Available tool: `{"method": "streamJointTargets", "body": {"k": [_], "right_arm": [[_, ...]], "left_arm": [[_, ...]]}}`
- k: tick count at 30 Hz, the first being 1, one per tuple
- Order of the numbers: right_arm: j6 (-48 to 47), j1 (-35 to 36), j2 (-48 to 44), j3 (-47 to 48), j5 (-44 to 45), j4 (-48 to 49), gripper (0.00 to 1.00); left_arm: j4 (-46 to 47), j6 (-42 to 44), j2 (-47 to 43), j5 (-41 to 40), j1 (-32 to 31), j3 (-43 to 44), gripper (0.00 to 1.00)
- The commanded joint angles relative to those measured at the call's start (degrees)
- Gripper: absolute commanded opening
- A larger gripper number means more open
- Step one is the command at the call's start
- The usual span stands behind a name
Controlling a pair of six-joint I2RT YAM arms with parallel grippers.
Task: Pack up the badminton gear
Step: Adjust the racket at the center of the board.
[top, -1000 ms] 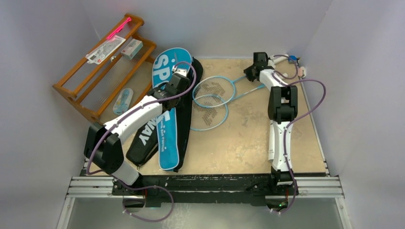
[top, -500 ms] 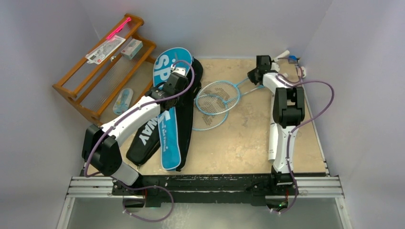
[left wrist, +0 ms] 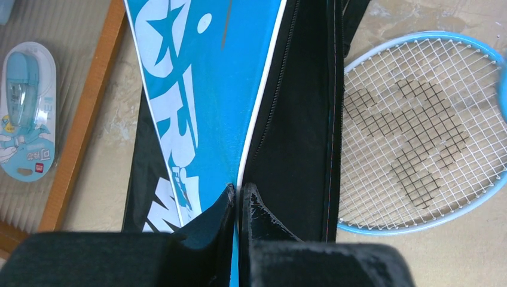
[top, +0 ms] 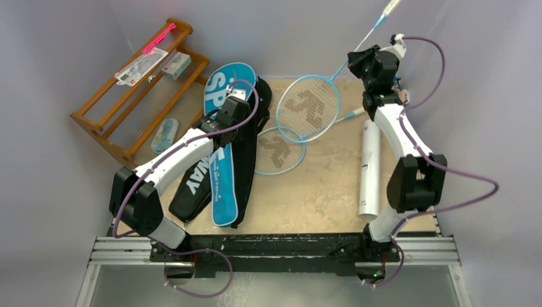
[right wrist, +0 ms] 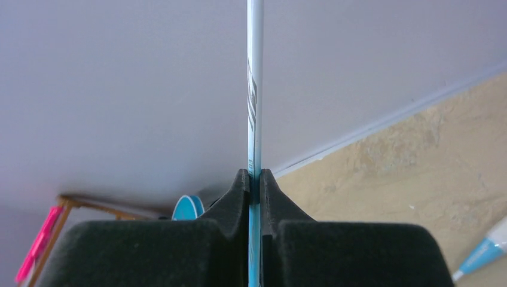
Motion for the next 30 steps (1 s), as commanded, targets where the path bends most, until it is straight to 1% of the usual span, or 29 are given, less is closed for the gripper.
{"method": "streamJointTargets", "body": {"k": [1,5,8,11,15,18,21,22,24,26,30], "right_arm": [[-9.9,0.5,-9.9,-9.4,-6.6,10.0,0.00],[-14.3,0.6,-18.4,-17.6,-16.4,17.8,0.00],[-15.9,0.9,-21.9,-22.7,-26.7,25.6,0.00],[-18.0,2.2,-24.0,-25.8,-36.3,32.6,0.00],[-25.9,6.4,-26.0,-26.7,-45.6,34.2,0.00],[-33.2,10.0,-28.0,-26.7,-47.5,32.3,0.00],[-36.8,11.9,-29.3,-27.7,-50.8,34.9,0.00],[-37.8,12.1,-29.4,-28.0,-52.9,36.7,0.00],[-42.0,12.5,-29.4,-27.9,-60.6,38.5,0.00],[-47.0,12.8,-29.3,-26.3,-67.5,35.0,0.00],[-62.4,13.5,-29.7,-22.9,-78.8,18.4,0.00]], "left_arm": [[1.4,1.1,-3.4,-2.7,0.8,0.1,0.00],[1.8,1.5,-4.1,-3.4,0.9,-0.1,0.00],[2.0,1.9,-4.8,-3.9,0.8,-0.4,0.00],[2.9,2.8,-5.8,-4.0,0.9,-1.2,0.00],[3.4,3.6,-6.6,-5.5,0.8,-1.7,0.00],[3.7,3.6,-7.2,-6.4,0.9,-2.1,0.00],[4.4,3.8,-7.8,-6.8,0.8,-2.7,0.00],[4.6,3.7,-7.9,-6.9,0.9,-2.8,0.00],[4.6,3.7,-7.8,-6.8,1.0,-2.8,0.00],[4.6,3.6,-7.8,-6.5,1.2,-2.8,0.00],[4.7,3.2,-8.1,-5.0,2.2,-2.8,0.00]]}}
